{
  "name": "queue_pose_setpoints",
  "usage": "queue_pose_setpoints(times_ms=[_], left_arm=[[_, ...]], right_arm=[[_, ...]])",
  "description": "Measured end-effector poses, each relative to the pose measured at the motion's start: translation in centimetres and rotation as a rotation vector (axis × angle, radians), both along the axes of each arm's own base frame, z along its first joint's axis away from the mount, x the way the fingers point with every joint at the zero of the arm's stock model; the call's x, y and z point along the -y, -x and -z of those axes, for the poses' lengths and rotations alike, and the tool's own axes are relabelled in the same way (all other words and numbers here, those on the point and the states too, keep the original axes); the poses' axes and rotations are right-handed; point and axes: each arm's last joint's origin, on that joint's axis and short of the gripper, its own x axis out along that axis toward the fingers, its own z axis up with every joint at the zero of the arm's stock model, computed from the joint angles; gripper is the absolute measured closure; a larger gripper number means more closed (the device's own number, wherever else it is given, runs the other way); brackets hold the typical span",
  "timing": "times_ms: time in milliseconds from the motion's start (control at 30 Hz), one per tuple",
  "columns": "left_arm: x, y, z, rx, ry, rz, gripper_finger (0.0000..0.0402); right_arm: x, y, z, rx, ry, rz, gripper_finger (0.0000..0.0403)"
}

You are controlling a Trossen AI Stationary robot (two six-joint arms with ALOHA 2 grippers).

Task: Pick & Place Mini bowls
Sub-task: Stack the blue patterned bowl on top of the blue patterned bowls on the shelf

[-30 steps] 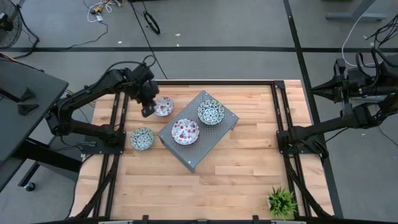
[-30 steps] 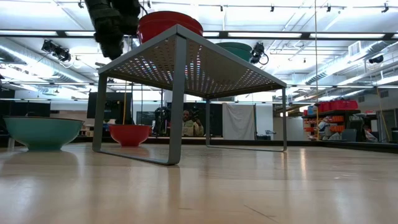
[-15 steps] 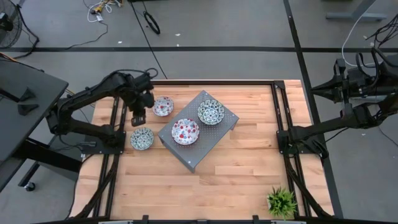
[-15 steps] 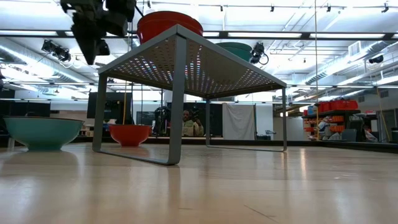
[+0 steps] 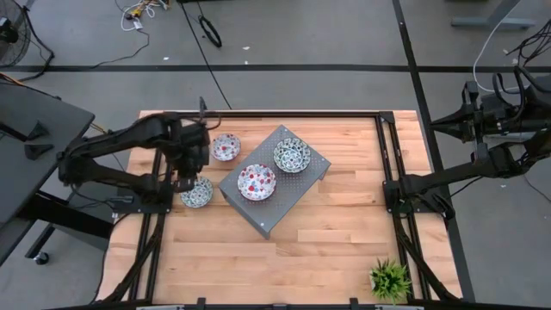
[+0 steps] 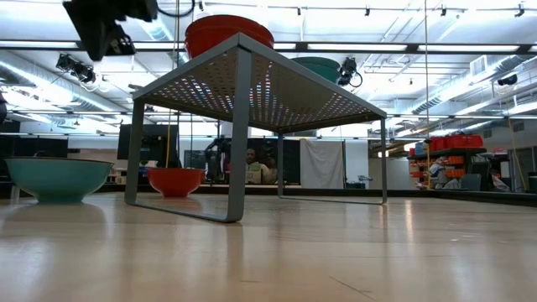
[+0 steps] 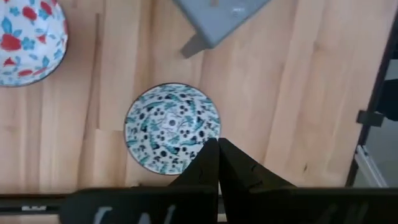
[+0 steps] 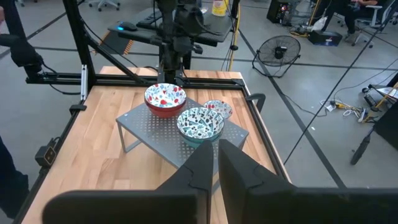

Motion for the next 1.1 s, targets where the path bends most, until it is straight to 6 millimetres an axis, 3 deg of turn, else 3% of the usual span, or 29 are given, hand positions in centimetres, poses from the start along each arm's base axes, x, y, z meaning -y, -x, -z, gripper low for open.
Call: queue_pose_setpoints(times_ms=[333, 567, 800, 1100], left_arm=[[2.6, 1.4, -0.9, 0.073, 0.021, 0.005, 0.0399], [4.0, 2.4, 2.4, 0.076, 0.1, -0.01, 0.0399], [4.5, 3.6, 3.8, 0.1, 0.117, -0.023, 0.0399], [4.8, 3.6, 6.1, 0.056, 0.078, -0.068, 0.0399]], right_arm=[[0.0, 0.0, 0.0, 0.0, 0.0, 0.0, 0.0376], [0.0, 0.0, 0.0, 0.0, 0.0, 0.0, 0.0376], [0.0, 0.0, 0.0, 0.0, 0.0, 0.0, 0.0376], [0.0, 0.0, 0.0, 0.001, 0.0, 0.0, 0.0376]])
